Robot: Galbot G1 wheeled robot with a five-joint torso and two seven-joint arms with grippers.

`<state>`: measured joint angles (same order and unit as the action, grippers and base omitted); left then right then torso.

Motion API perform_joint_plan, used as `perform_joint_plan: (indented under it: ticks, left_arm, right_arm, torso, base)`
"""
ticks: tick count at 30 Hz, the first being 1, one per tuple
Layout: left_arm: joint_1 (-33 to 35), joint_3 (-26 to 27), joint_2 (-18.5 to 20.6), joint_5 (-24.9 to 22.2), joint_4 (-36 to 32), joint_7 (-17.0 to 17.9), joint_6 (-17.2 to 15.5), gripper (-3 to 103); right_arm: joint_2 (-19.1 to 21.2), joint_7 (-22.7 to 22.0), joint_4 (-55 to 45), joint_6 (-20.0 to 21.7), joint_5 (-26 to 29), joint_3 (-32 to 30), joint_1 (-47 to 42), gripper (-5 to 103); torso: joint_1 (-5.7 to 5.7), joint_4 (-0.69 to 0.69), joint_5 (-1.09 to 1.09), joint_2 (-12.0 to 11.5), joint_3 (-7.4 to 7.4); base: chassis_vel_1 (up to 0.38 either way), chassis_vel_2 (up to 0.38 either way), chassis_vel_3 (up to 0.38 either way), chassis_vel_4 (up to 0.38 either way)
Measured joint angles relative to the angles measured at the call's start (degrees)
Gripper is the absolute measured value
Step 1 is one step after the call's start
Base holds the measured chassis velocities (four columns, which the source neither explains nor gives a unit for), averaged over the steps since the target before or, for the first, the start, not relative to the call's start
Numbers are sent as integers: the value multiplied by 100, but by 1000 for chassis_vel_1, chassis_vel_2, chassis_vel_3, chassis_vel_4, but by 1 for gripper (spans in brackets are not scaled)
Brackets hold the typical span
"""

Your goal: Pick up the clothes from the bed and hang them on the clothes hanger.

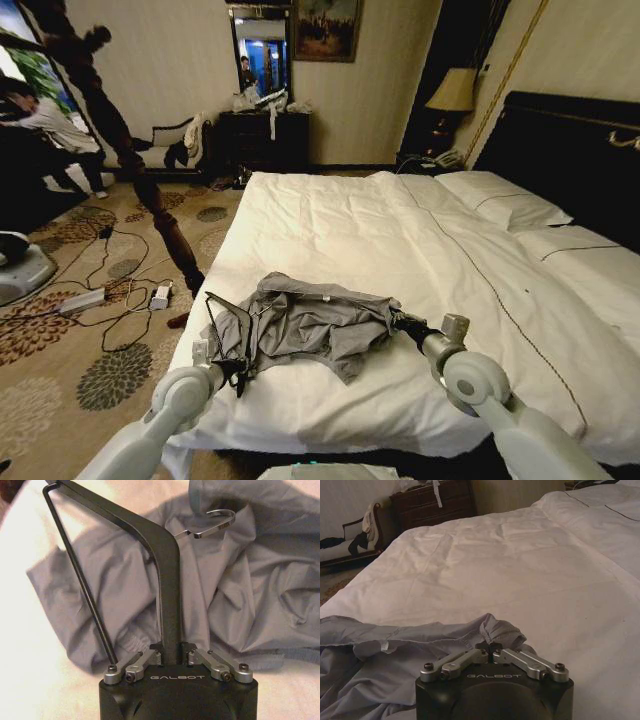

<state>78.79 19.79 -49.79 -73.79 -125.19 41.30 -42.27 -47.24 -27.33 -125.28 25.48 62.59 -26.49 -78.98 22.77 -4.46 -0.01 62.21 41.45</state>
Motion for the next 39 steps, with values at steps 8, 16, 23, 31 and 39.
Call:
perform_joint_plan:
  ticks: [8, 16, 23, 31, 39]
  left_arm:
    - [289, 367, 355, 199, -728, -65, 13, 17]
    - [402, 613, 538, 246, -1109, -233, 118, 17]
    - [435, 386, 842, 1751, -322, -2742, 1262, 17]
    - [144, 75, 1307, 1986, 107, -4779, 2192, 17]
    - [163, -229, 1911, 2265, 587, -6248, 2954, 17]
  right_arm:
    - [-51, -4, 0, -4, -27, -9, -7, 0]
    - [-92, -13, 3, -10, -49, 4, 5, 0]
    - [-130, -21, 10, -25, -107, -16, -32, 0]
    - [-136, -18, 0, -39, -146, -52, -33, 0]
    - [-176, -3, 49, -46, -236, 12, -51, 0]
  torso:
    - [0, 0, 1, 0, 0]
    - [0, 0, 0, 1, 0]
    - [0, 1, 0, 1, 0]
    - [0, 0, 1, 1, 0]
    - [0, 0, -1, 1, 0]
  base:
    - [0, 0, 0, 0]
    - [0, 0, 0, 0]
    - [0, 0, 0, 0]
    - [0, 0, 0, 0]
    - [0, 0, 0, 0]
